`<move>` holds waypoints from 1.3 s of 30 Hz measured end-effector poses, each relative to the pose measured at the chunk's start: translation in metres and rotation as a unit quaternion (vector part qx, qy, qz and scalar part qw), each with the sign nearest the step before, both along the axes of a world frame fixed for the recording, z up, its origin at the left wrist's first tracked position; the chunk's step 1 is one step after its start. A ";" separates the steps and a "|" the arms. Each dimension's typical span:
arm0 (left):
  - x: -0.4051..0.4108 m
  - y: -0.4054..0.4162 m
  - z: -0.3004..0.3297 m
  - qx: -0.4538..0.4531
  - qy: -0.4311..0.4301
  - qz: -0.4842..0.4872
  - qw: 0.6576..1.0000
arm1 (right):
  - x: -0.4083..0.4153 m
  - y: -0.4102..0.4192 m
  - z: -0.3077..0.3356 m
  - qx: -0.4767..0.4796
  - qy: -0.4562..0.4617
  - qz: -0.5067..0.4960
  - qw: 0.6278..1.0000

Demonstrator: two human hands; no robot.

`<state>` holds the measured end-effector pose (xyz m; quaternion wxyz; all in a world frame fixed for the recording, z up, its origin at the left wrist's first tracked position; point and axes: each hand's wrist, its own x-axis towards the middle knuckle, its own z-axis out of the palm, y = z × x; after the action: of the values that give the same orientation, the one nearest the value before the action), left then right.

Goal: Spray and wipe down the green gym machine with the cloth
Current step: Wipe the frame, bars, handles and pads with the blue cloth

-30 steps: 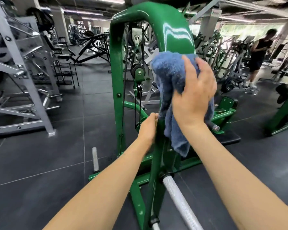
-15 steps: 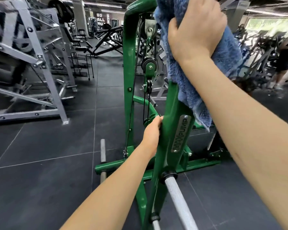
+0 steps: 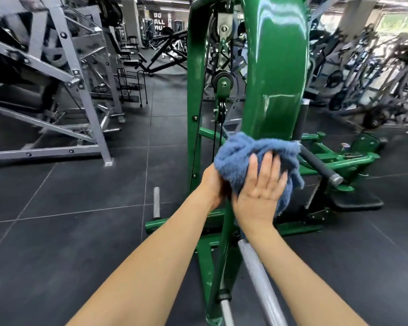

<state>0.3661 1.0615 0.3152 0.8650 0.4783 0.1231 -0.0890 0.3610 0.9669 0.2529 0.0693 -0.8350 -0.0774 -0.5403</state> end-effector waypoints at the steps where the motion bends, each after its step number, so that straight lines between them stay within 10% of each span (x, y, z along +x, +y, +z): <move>1: 0.000 0.001 -0.001 -0.006 0.011 0.005 1.000 | -0.001 -0.002 -0.013 -0.007 0.008 0.000 1.000; 19: -0.021 -0.004 0.014 0.162 -0.062 -0.057 0.983 | -0.056 -0.020 -0.108 -0.060 0.394 -0.013 0.917; 26: -0.017 0.005 0.011 0.141 -0.066 -0.075 0.985 | -0.058 -0.007 -0.107 -0.188 0.313 0.013 0.931; 39: 0.053 0.043 0.006 0.105 -0.086 -0.202 0.970 | -0.037 0.039 0.007 -0.021 0.117 -0.068 0.991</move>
<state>0.4186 1.1045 0.3212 0.7810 0.5876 -0.0421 -0.2072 0.3236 1.0062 0.2598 0.0234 -0.8973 -0.0237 -0.4403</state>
